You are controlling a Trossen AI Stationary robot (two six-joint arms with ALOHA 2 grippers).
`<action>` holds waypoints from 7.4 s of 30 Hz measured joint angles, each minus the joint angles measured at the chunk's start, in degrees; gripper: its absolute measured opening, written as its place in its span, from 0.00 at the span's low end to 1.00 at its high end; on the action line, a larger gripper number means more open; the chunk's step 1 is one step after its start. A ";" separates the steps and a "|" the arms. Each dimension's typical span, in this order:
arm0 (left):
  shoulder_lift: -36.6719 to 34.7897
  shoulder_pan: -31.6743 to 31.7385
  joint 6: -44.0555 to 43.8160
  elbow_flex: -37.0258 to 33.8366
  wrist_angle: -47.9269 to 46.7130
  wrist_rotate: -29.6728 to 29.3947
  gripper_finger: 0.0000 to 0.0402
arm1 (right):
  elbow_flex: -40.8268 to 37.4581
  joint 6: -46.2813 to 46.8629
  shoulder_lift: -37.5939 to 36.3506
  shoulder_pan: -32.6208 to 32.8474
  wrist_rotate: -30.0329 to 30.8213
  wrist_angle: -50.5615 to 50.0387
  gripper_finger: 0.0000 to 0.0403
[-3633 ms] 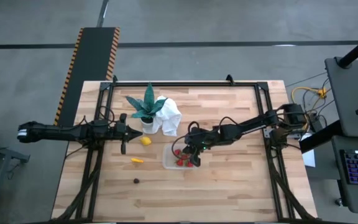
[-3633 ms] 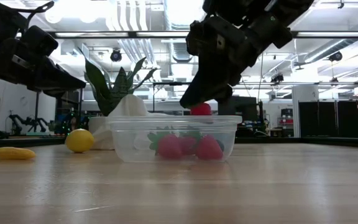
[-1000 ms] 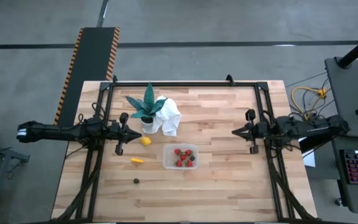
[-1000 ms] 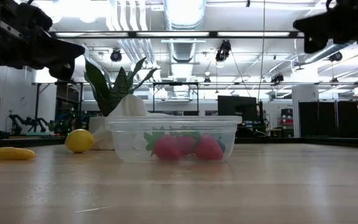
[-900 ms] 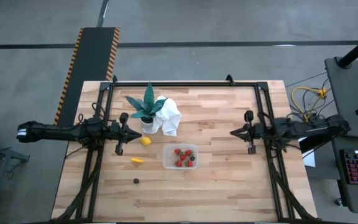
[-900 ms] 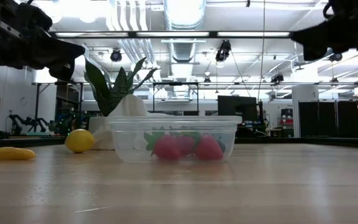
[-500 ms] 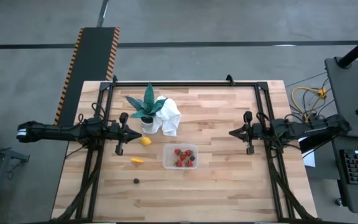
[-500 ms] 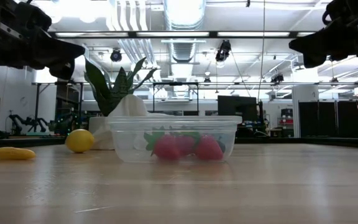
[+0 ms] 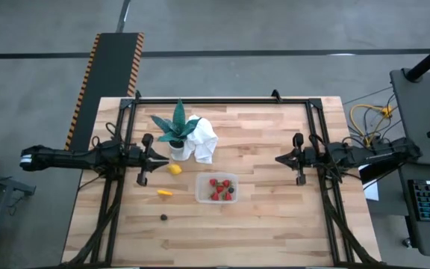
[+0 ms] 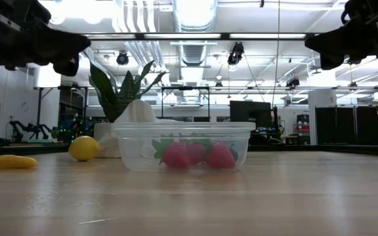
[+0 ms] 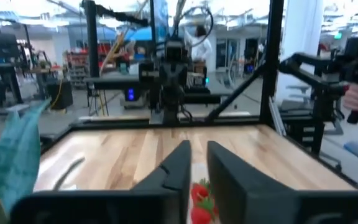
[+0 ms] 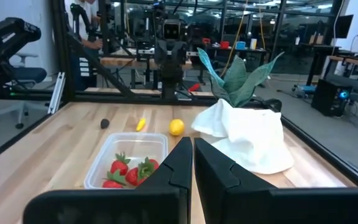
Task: Pick and placing Produce into tupperware
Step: Put the corn cob into the bin
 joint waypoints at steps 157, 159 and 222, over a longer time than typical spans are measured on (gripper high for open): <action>64.77 -24.49 -28.52 43.47 -68.05 -8.20 0.37 | -0.11 1.26 0.37 -0.02 0.90 -2.59 0.02; 65.53 -24.50 -28.50 43.49 -67.72 -8.22 0.37 | -0.11 1.26 0.39 -0.02 0.89 -2.75 0.02; 67.94 -20.25 -12.68 59.35 -68.46 -20.02 0.00 | -0.11 0.60 0.37 -0.02 0.88 -2.73 0.02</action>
